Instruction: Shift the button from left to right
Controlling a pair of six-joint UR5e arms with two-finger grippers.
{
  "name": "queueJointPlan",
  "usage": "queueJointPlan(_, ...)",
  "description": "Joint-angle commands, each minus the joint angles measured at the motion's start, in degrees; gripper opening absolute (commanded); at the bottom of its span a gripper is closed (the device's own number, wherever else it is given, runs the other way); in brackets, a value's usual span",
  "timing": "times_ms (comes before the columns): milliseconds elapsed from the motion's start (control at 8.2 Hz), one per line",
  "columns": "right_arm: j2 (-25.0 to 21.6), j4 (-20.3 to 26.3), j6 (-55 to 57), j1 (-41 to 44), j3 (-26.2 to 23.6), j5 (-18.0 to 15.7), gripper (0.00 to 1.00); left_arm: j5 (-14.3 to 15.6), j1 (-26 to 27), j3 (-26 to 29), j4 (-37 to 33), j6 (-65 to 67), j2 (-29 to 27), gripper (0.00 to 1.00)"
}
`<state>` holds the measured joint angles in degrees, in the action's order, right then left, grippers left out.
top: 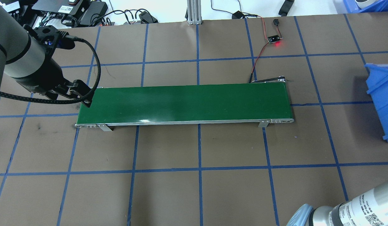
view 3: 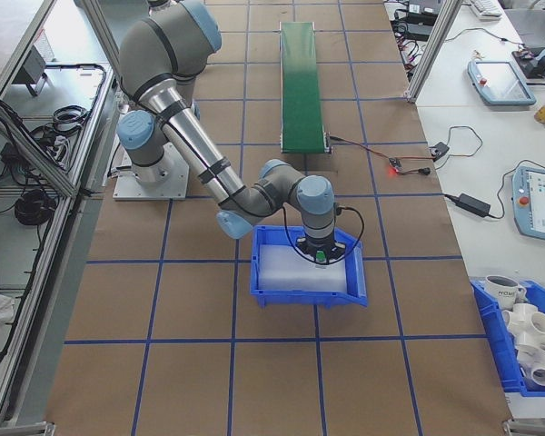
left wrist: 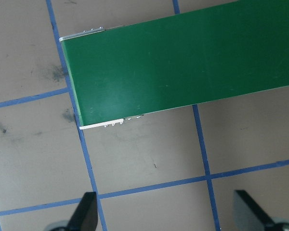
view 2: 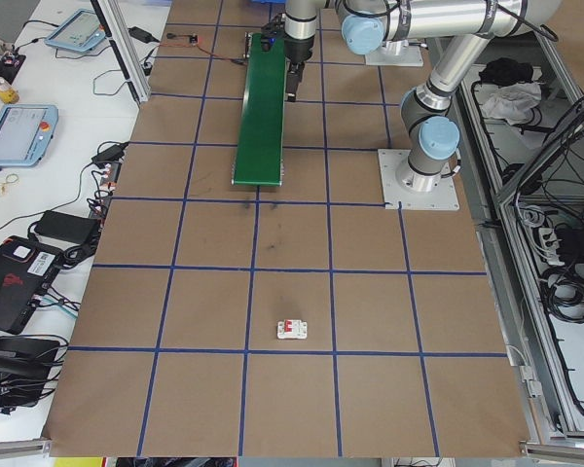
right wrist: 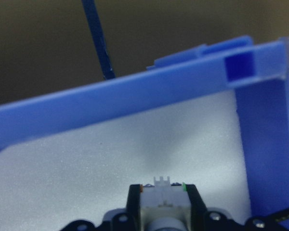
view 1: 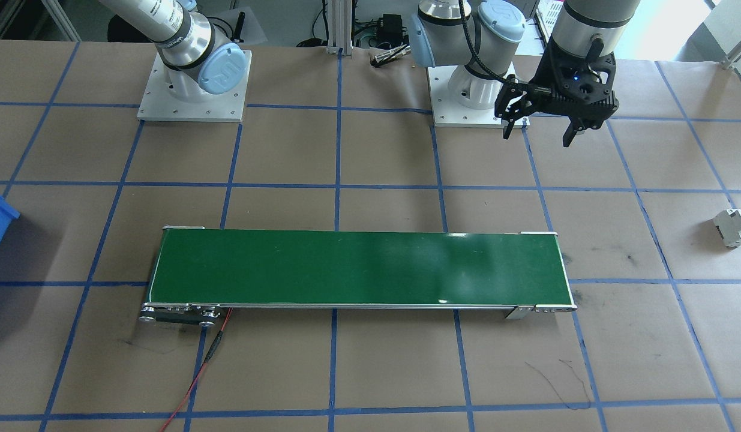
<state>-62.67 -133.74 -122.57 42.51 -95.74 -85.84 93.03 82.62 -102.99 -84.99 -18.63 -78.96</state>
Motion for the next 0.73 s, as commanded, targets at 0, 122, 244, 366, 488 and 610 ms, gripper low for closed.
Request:
queueJointPlan(0, 1.5, -0.1, -4.5, -0.6, -0.5, -0.7, 0.27, 0.0, 0.0, -0.7, 0.0, 0.0, -0.1, 1.00)
queueJointPlan(122, 1.5, 0.0, -4.5, -0.6, -0.7, -0.6, 0.29, 0.1, 0.0, -1.5, 0.3, 0.0, -0.1, 1.00)
queueJointPlan(244, 1.3, 0.1, -4.5, -0.6, -0.7, 0.1, 0.45, 0.0, 0.0, -1.6, 0.3, 0.3, -0.1, 1.00)
queueJointPlan(366, 1.1, 0.5, -4.6, -0.6, -0.7, 0.3, 0.81, 0.0, 0.0, -1.6, 0.3, 0.3, -0.1, 1.00)
queueJointPlan(488, 0.8, 1.8, -4.6, -0.6, -0.7, 0.4, 1.00, 0.0, 0.0, -1.6, 0.3, 0.3, -0.1, 1.00)
queueJointPlan(610, -0.6, 2.6, -4.2, -0.6, -0.7, 0.2, 1.00, 0.0, 0.1, -1.7, 0.3, 0.1, -0.1, 1.00)
